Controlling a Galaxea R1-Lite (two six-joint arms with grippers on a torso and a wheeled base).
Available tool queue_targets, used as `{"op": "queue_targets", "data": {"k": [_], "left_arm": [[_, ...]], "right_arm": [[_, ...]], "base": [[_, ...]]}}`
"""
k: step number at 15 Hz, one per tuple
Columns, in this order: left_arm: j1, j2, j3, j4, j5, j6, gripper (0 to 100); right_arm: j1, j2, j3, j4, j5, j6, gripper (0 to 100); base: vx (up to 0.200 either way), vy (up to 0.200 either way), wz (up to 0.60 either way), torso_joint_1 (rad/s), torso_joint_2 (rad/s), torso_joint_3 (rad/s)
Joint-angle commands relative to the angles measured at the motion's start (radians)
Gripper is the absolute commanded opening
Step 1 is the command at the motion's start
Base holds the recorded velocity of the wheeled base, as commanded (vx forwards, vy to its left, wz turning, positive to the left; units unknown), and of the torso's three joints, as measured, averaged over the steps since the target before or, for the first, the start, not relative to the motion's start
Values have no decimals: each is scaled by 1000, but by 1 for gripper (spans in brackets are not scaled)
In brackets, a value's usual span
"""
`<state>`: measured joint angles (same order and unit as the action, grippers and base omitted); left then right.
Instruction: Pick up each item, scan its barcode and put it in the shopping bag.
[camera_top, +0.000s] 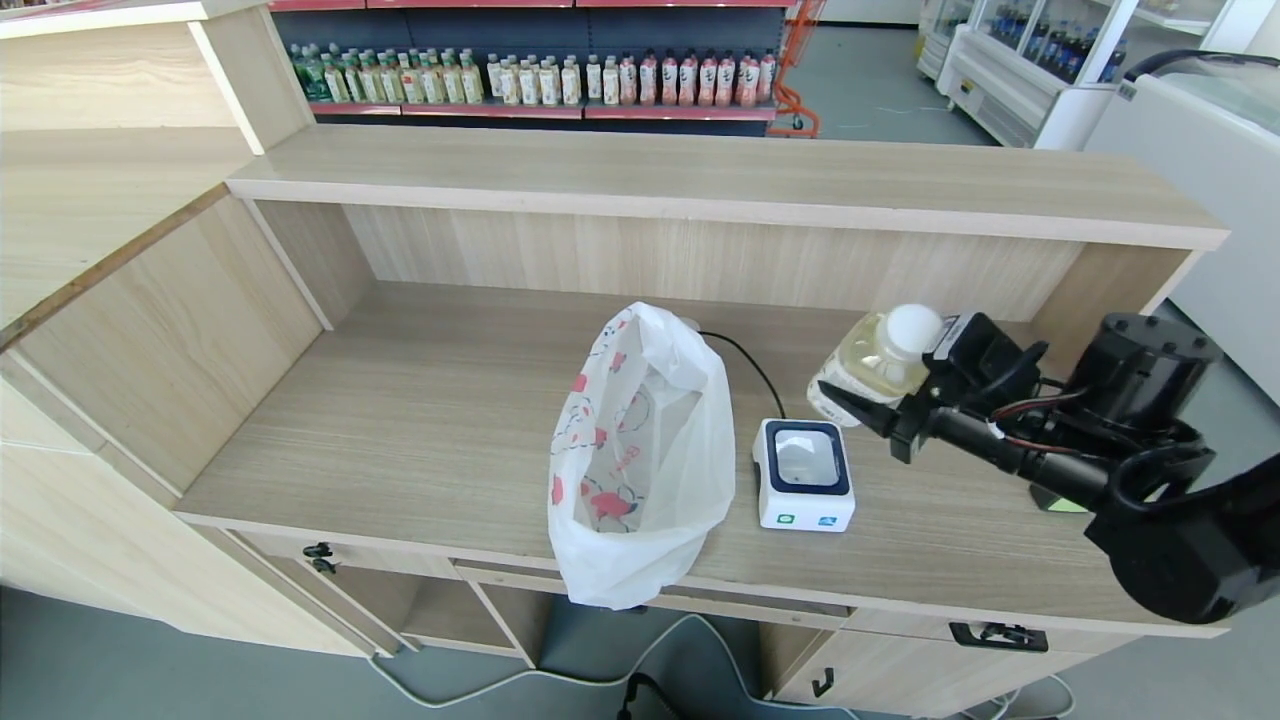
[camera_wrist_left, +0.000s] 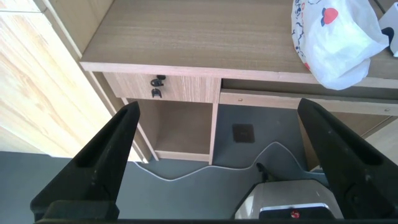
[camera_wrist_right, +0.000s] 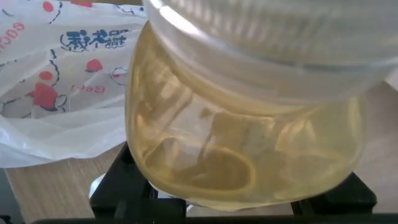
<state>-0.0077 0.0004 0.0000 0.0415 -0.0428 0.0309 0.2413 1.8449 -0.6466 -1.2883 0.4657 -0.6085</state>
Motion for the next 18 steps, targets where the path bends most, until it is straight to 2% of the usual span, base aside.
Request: {"op": "queue_targets", "data": {"k": [1,2,9,12,18], "left_arm": [[0,0,0,0,0,0,100],[0,0,0,0,0,0,100],[0,0,0,0,0,0,100],[0,0,0,0,0,0,100],[0,0,0,0,0,0,100]], "right_arm": [[1,-263,88,141,-207,242,0],[-8,-316,108,205,-237,291,0],[-103,-414,225,245,-279,441,0],[-126,-484,220,385,-288,470,0],[-122,-513,257,394,-335,500,0]], "base": [[0,0,0,0,0,0],[0,0,0,0,0,0],[0,0,0,0,0,0],[0,0,0,0,0,0],[0,0,0,0,0,0]]}}
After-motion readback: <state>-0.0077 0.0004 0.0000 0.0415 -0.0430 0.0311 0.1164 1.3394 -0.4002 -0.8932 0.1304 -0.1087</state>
